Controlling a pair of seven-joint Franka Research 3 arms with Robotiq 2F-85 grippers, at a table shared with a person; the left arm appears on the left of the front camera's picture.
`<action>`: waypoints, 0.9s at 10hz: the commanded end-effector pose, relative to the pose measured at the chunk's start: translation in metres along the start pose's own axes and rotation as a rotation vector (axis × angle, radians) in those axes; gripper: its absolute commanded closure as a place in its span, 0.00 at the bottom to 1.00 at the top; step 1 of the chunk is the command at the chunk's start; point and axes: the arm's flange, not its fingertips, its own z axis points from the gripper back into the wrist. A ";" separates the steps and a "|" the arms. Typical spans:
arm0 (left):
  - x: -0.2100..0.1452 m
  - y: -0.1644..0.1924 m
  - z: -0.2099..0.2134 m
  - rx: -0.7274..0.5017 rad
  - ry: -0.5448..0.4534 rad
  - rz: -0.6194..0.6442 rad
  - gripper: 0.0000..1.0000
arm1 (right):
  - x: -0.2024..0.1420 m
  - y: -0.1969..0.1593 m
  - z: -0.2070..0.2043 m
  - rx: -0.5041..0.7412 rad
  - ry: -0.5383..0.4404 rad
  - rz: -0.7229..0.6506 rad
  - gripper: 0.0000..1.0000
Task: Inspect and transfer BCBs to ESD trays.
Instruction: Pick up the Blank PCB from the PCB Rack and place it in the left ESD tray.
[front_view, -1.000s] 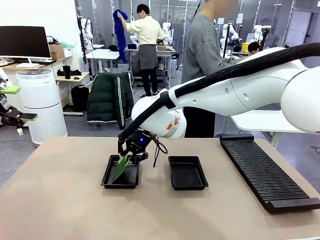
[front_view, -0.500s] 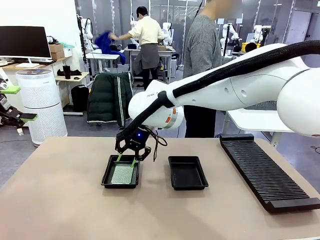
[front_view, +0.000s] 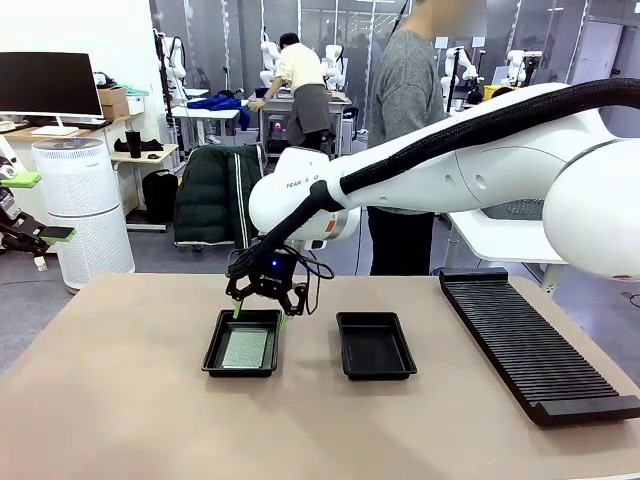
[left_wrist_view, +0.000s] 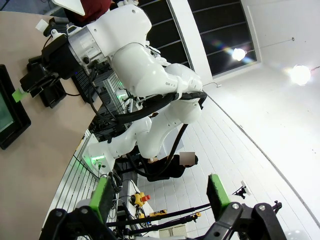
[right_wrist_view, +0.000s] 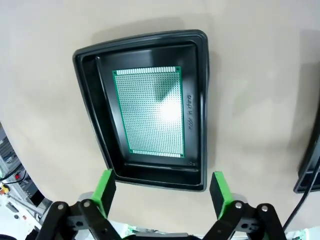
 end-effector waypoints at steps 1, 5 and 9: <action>0.000 -0.001 0.001 0.001 -0.003 -0.002 0.00 | -0.007 0.003 0.010 -0.060 -0.020 -0.022 0.00; 0.000 -0.001 0.001 0.001 -0.003 -0.002 0.00 | -0.034 -0.007 0.040 -0.128 -0.065 0.029 0.00; 0.000 -0.001 0.001 0.001 -0.003 -0.002 0.00 | -0.051 -0.008 0.069 -0.173 -0.110 0.057 0.00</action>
